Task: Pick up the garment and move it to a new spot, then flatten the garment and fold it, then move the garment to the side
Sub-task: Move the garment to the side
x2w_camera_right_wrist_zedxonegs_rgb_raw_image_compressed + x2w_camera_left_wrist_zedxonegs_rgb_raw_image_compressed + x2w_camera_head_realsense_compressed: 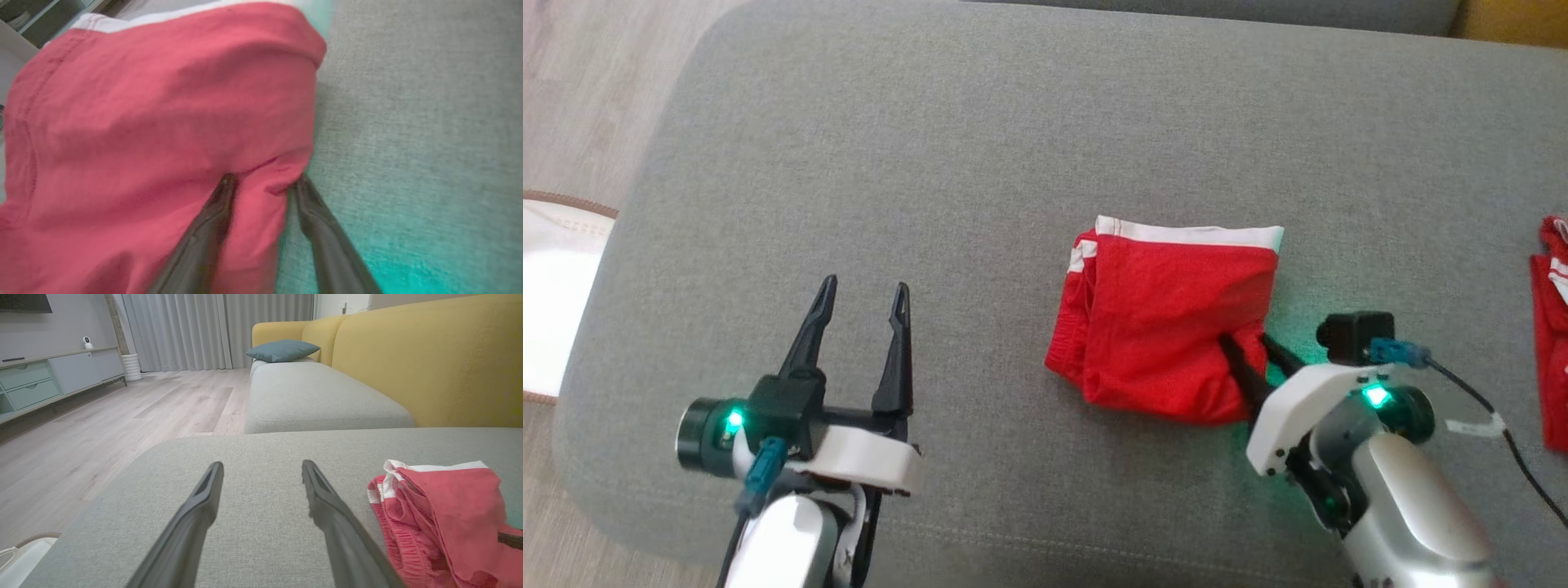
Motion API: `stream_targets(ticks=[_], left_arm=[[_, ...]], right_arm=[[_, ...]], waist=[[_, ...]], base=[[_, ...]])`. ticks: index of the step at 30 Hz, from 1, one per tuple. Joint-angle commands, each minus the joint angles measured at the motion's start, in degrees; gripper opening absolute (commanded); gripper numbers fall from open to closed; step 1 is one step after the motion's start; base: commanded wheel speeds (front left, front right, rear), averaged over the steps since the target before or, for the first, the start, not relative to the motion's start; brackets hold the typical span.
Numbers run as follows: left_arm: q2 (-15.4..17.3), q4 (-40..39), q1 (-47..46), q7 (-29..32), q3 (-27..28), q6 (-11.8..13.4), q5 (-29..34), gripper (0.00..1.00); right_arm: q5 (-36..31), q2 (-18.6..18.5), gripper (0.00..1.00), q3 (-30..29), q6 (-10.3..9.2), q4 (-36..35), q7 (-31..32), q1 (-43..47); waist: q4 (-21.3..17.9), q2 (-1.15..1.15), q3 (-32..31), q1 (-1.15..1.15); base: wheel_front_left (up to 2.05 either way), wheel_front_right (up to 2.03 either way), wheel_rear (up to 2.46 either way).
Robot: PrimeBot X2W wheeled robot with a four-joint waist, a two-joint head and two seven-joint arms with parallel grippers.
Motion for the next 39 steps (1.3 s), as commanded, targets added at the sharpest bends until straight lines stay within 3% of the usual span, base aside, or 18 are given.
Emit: stream_targets(ticks=[1,8,20,25,34,39], left_arm=[[0.4,-1.5,-2.7,-0.7,1.8,-0.2,0.5,1.0],[0.8,-2.0,-2.3,-0.7,2.4,-0.3,1.1,1.0],[1.7,-3.4,-2.4,-0.7,2.4,-1.0,1.9,1.0],[1.9,-3.2,-4.5,-0.7,1.3,-2.0,2.6,1.0],[2.3,-2.6,-8.8,-0.6,-0.5,-3.5,3.8,1.0],[3.0,-3.0,-11.8,-0.1,-1.7,-4.6,5.0,1.0]], right_arm=[[0.6,0.8,0.0,2.0,-0.04,-0.3,0.4,-1.6],[0.0,-1.2,0.0,5.2,-0.04,-2.5,-1.4,-2.6],[-2.3,-10.5,0.0,5.5,-0.04,-12.3,0.3,0.7],[-1.5,-12.8,0.0,4.0,-0.04,-13.3,0.2,-1.1],[0.7,-15.8,0.0,-0.6,-0.04,-8.3,-5.0,-9.8],[1.8,-17.5,0.0,-6.6,-0.04,-2.9,-8.7,-15.2]], waist=[[-0.2,0.0,0.0,0.0],[-3.7,0.0,-0.3,0.0],[-18.7,0.0,0.4,0.0],[-22.7,0.0,2.2,0.0],[-24.0,0.0,7.3,0.0],[-23.7,0.0,11.0,0.0]], base=[[0.0,0.0,0.0],[0.0,0.0,0.0],[0.0,0.0,0.0],[0.0,0.0,0.0],[0.0,0.0,0.0],[0.0,0.0,0.0]])
